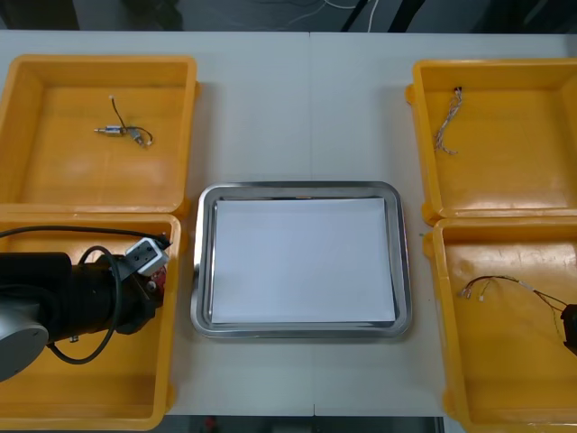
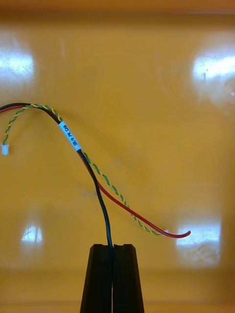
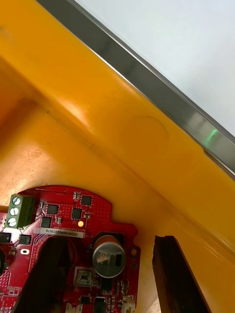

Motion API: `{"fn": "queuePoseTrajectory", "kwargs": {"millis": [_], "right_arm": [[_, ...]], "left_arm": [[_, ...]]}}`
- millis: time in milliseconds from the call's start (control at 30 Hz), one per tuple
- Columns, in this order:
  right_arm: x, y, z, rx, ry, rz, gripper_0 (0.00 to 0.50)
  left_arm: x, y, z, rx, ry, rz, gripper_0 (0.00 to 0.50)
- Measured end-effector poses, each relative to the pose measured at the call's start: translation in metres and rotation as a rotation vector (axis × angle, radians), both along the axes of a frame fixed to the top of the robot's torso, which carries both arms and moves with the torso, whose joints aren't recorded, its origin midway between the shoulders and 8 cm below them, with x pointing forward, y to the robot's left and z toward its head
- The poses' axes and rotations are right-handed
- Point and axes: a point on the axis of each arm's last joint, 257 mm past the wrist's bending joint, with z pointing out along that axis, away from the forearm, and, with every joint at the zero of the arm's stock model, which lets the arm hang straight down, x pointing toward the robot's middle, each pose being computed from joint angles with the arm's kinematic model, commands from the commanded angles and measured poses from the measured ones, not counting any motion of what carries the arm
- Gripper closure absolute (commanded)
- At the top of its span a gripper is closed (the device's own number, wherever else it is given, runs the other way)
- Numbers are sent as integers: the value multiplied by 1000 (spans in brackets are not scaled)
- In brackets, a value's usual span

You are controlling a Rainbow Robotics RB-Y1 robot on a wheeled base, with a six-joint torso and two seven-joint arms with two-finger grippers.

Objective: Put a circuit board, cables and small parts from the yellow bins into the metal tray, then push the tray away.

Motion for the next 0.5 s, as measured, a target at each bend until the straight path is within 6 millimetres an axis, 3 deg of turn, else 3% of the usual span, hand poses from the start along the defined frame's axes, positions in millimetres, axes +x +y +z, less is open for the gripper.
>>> {"fn": "queuePoseTrajectory", "kwargs": {"millis": [200,267,300,333,400,500], "right_arm": [[-12,-6,-2,-4,14,-16,500],[-13,-7,-3,-3,16,-17,500],[-13,-7,-3,-3,16,-18,500],[-13,-7,-2,-3,15,-18,500],[-13,-7,-2,-4,14,-19,480],[-13,-7,-2,-4,15,-19,348]], "left_arm": [[0,0,0,0,0,0,12],[0,0,0,0,0,0,146],[0,0,0,0,0,0,347],[0,0,0,0,0,0,500],[0,0,0,0,-1,0,500],[1,-1,1,-1,-3,-1,500]]}}
